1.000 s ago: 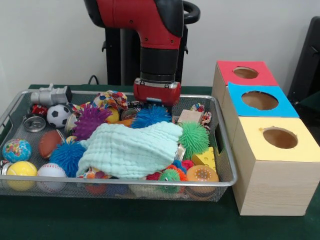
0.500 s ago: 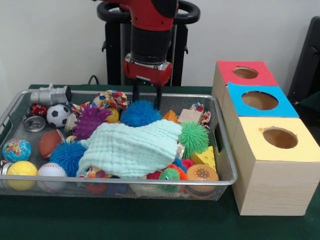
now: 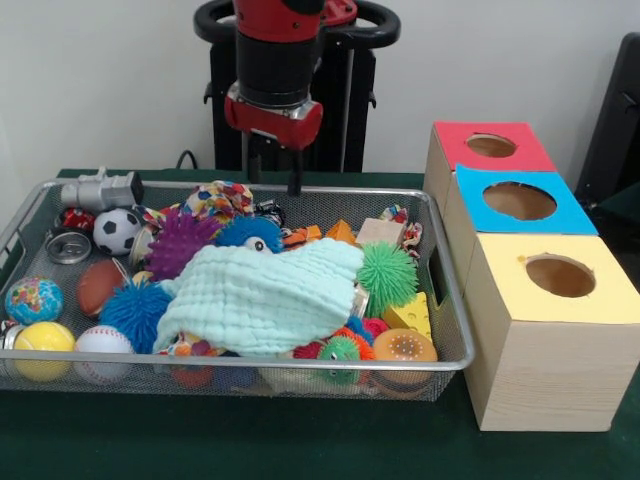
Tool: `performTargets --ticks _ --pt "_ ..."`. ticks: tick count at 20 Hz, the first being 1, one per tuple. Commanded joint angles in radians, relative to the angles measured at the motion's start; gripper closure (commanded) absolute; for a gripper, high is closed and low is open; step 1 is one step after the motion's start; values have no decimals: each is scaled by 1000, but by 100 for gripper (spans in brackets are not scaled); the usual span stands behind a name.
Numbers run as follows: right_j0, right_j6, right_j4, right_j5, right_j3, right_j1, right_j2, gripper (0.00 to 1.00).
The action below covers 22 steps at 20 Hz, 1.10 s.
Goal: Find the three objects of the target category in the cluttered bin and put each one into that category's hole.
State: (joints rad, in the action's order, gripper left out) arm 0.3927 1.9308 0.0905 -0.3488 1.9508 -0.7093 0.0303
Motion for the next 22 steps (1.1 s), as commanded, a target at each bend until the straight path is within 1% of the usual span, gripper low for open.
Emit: performTargets --ticks 1,4,7,12,16,20,22 --pt "83 -42 15 -47 -113 -14 -146 0" --pt "85 -63 38 -73 -159 -14 -148 0" --pt "67 -82 78 -74 -230 12 -131 0" --pt "53 -112 132 -103 -345 52 -124 0" --pt "22 -94 169 -120 -438 89 -95 0" --pt "-9 -70 210 -96 -521 140 -67 0" --pt "-6 -87 229 -91 -567 173 -78 0"
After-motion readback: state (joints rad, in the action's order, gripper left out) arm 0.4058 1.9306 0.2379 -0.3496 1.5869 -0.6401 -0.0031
